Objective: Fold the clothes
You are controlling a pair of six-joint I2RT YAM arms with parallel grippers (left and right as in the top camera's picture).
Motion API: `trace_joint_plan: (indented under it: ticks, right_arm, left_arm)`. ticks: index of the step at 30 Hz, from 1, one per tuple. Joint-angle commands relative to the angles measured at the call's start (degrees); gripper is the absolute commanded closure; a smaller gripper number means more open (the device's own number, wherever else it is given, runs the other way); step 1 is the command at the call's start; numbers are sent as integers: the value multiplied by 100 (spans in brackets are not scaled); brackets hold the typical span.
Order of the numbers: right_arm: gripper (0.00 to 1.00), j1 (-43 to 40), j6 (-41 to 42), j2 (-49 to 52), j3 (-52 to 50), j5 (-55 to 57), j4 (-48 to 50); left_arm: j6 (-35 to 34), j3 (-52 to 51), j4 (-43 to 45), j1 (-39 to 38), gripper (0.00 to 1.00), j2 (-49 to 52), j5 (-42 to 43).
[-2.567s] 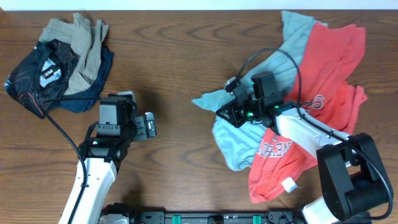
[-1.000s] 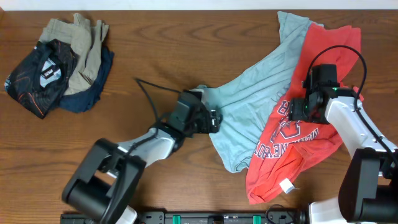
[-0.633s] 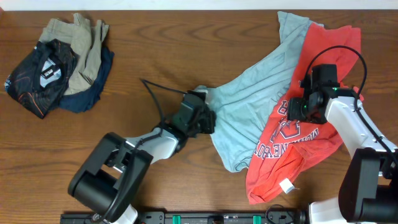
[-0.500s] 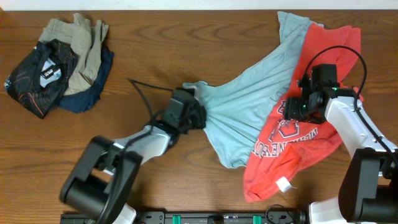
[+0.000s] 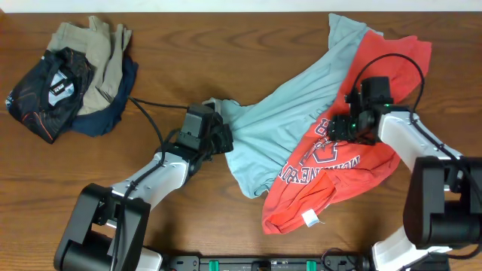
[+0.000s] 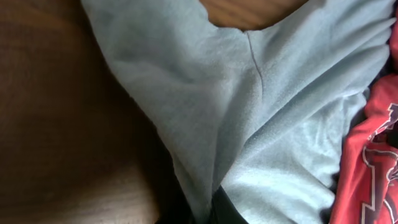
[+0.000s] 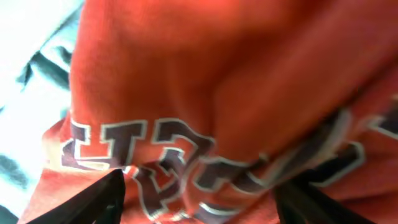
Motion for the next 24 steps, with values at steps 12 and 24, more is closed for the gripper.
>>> trace_joint_plan:
  ticks: [12, 24]
  right_arm:
    - [99, 48, 254, 85, 348, 2476, -1080]
    - [99, -2221, -33, -289, 1147, 4116, -1851]
  left_arm:
    - [319, 37, -59, 203, 94, -37, -780]
    - [317, 474, -50, 2074, 94, -111, -1279]
